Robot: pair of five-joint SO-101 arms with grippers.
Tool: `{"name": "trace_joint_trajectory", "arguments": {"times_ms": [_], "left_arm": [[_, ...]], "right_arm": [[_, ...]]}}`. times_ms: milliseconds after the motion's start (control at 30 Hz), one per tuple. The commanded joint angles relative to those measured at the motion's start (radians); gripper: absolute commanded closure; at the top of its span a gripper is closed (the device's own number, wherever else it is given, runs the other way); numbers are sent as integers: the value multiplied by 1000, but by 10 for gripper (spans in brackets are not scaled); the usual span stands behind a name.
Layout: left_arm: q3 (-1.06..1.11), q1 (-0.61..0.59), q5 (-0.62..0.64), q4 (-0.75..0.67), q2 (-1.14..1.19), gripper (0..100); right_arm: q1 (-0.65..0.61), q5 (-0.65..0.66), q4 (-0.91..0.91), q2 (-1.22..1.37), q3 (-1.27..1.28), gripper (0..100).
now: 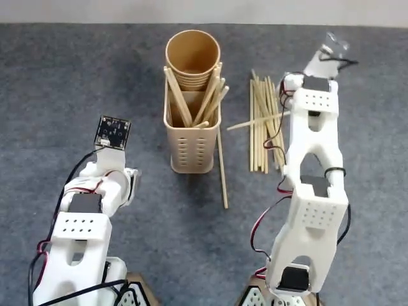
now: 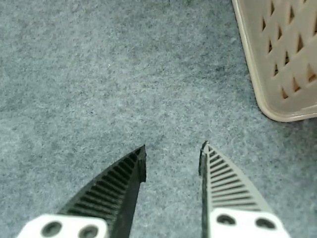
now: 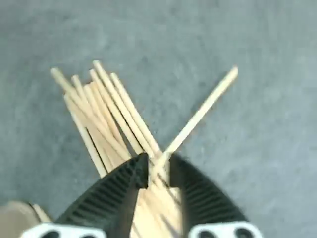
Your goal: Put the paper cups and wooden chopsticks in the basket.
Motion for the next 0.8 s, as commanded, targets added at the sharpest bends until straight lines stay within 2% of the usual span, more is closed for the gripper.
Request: {"name": "trace_joint_trajectory", "arguments": {"times_ms": [0, 100, 433, 500, 633, 767], "left_arm": [[-4, 15, 2, -15, -18, 800], [-4, 15, 2, -15, -18, 800], [-4, 15, 2, -15, -18, 800], [-4, 15, 2, -15, -18, 800], [-4, 15, 2, -15, -18, 800], [-4, 15, 2, -15, -18, 800]], "right_arm": [[-2, -295, 4, -7, 2, 735], [1, -468, 4, -5, 2, 684], [-25, -474, -2, 36, 2, 690], [-33, -474, -4, 88, -4, 740], [-33, -474, -27, 177, -44, 903], [-8, -474, -24, 200, -101, 938]]}}
